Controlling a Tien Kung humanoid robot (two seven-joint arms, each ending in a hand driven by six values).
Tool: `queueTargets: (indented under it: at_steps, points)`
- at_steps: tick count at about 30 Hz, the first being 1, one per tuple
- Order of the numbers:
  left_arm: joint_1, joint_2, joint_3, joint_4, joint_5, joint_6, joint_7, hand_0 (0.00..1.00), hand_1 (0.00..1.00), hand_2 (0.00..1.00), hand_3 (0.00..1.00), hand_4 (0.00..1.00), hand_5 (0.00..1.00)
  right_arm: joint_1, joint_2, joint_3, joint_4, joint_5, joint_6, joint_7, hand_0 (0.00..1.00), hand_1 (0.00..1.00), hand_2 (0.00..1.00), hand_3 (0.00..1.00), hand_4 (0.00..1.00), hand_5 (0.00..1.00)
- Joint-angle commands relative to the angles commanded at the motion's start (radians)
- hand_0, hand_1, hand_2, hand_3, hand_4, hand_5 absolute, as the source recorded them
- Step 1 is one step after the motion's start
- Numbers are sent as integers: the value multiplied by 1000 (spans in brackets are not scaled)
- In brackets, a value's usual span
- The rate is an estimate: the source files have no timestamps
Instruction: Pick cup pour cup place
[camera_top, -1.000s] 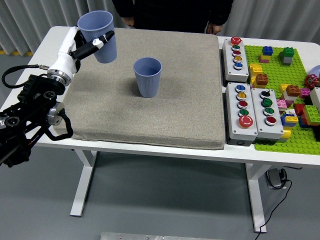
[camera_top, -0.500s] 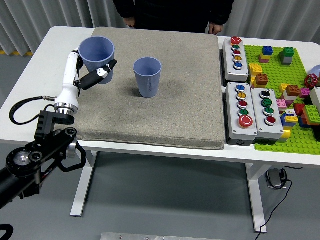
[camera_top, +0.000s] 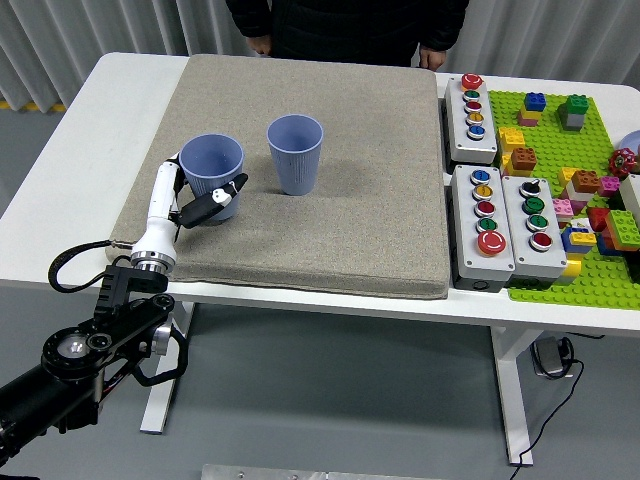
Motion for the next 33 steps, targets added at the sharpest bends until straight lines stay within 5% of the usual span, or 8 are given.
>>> queueTargets:
  at_steps: [15,20,21,26,27,33]
  points:
    - [15,-7,-8,10,11,-26,4,653,653,621,589,844,342,2,1,1,0,-1,0,0,694,615,594,590,2,270]
    - [22,-1,-19,6,25,-41,9,668,667,676,644,849,352,4,0,4,0,-3,-1,0,694,615,594,590,2,271]
    - [22,-1,-20,5,25,-43,9,700,724,778,745,884,397,4,0,3,0,-2,-1,0,693,615,594,590,2,272]
    - [24,-1,-29,-1,42,-61,18,700,724,778,745,884,397,7,0,3,0,-2,-1,0,693,615,594,590,2,272]
    - [25,-1,-32,-2,46,-64,20,749,755,875,840,913,437,7,0,3,0,-1,-1,-1,693,615,594,590,2,272]
    - [32,1,-39,0,59,-75,28,756,774,892,858,927,458,8,0,5,0,-5,-1,-1,693,615,594,590,2,273]
